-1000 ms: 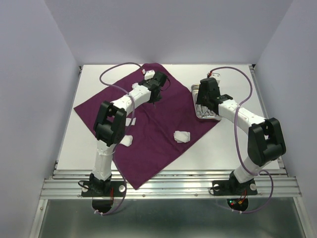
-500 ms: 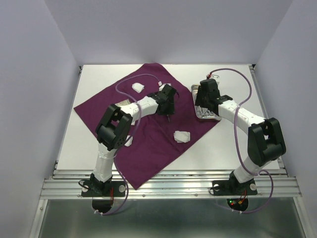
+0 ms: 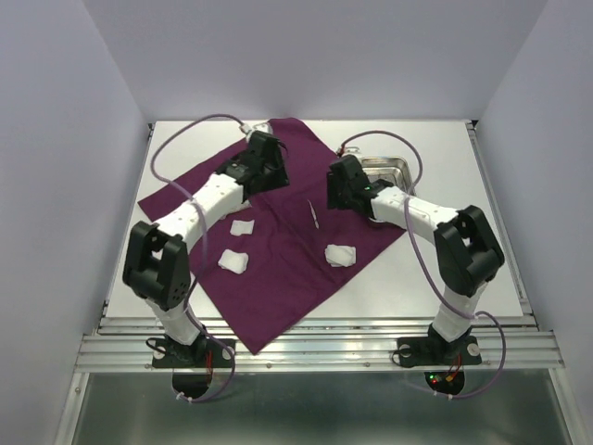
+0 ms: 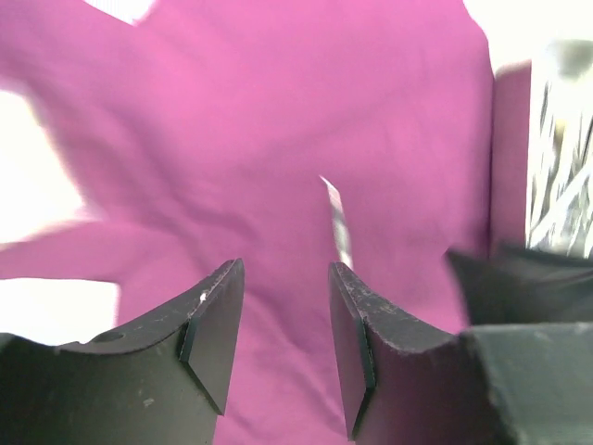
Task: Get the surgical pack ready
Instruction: Place the medical item in the surgical kit, then pick up the medical item from the surgical kit, then place the medical item in the container.
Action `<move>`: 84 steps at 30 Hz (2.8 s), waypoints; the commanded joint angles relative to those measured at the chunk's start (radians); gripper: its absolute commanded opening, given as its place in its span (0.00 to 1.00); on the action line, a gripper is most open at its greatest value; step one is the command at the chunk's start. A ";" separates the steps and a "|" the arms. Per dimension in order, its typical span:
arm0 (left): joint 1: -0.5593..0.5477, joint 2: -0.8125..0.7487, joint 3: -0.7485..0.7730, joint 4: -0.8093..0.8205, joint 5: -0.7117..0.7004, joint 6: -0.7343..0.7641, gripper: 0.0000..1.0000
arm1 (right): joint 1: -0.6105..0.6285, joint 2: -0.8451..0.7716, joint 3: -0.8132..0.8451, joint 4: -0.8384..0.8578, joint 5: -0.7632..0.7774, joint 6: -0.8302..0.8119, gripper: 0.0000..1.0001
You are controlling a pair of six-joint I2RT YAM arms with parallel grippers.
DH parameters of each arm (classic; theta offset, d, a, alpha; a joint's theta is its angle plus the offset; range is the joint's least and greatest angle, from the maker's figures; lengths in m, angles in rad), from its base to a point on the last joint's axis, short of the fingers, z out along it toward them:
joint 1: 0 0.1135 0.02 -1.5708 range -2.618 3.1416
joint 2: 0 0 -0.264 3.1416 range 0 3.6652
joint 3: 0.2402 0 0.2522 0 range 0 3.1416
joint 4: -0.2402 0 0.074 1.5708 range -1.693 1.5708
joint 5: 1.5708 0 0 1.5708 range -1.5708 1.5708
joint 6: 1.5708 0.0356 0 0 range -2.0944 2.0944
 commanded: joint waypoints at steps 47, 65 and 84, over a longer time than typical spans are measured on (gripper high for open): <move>0.190 -0.181 -0.191 0.008 -0.062 0.000 0.51 | 0.003 0.003 0.157 0.028 0.176 -0.060 0.09; 0.190 -0.170 -0.191 0.017 -0.045 0.000 0.51 | -0.174 0.030 -0.026 0.091 0.181 -0.071 0.14; 0.190 -0.158 -0.178 0.013 -0.042 0.003 0.50 | -0.307 0.063 -0.003 0.025 0.155 0.026 0.37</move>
